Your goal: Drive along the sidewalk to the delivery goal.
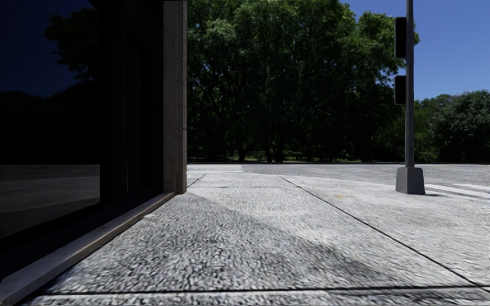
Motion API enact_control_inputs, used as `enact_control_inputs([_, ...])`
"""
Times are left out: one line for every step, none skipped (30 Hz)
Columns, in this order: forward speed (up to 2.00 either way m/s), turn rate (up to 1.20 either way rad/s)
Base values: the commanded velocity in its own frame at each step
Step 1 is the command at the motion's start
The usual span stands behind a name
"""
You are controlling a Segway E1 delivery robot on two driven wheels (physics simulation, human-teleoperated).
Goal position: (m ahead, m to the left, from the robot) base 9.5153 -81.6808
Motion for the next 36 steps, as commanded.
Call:
enact_control_inputs([2.0, -0.67])
enact_control_inputs([1.99, -0.67])
enact_control_inputs([1.98, -0.67])
enact_control_inputs([1.98, -0.67])
enact_control_inputs([1.98, -0.67])
enact_control_inputs([1.98, -0.67])
enact_control_inputs([1.98, -0.67])
enact_control_inputs([1.98, -0.67])
enact_control_inputs([1.97, -0.67])
enact_control_inputs([1.95, -0.67])
enact_control_inputs([1.93, -0.67])
enact_control_inputs([1.93, -0.67])
enact_control_inputs([1.93, -0.67])
enact_control_inputs([1.93, -0.67])
enact_control_inputs([1.93, -0.67])
enact_control_inputs([1.93, -0.67])
enact_control_inputs([1.93, -0.67])
enact_control_inputs([1.93, -0.67])
enact_control_inputs([1.93, -0.67])
enact_control_inputs([1.92, -0.67])
enact_control_inputs([1.92, -0.67])
enact_control_inputs([1.92, -0.67])
enact_control_inputs([1.92, -0.67])
enact_control_inputs([1.92, -0.67])
enact_control_inputs([1.92, -0.67])
enact_control_inputs([1.92, -0.67])
enact_control_inputs([1.92, -0.67])
enact_control_inputs([1.92, -0.67])
enact_control_inputs([1.92, -0.67])
enact_control_inputs([1.92, -0.67])
enact_control_inputs([1.92, -0.67])
enact_control_inputs([1.92, -0.67])
enact_control_inputs([1.92, -0.67])
enact_control_inputs([1.92, -0.67])
enact_control_inputs([1.92, -0.67])
enact_control_inputs([1.92, -0.67])
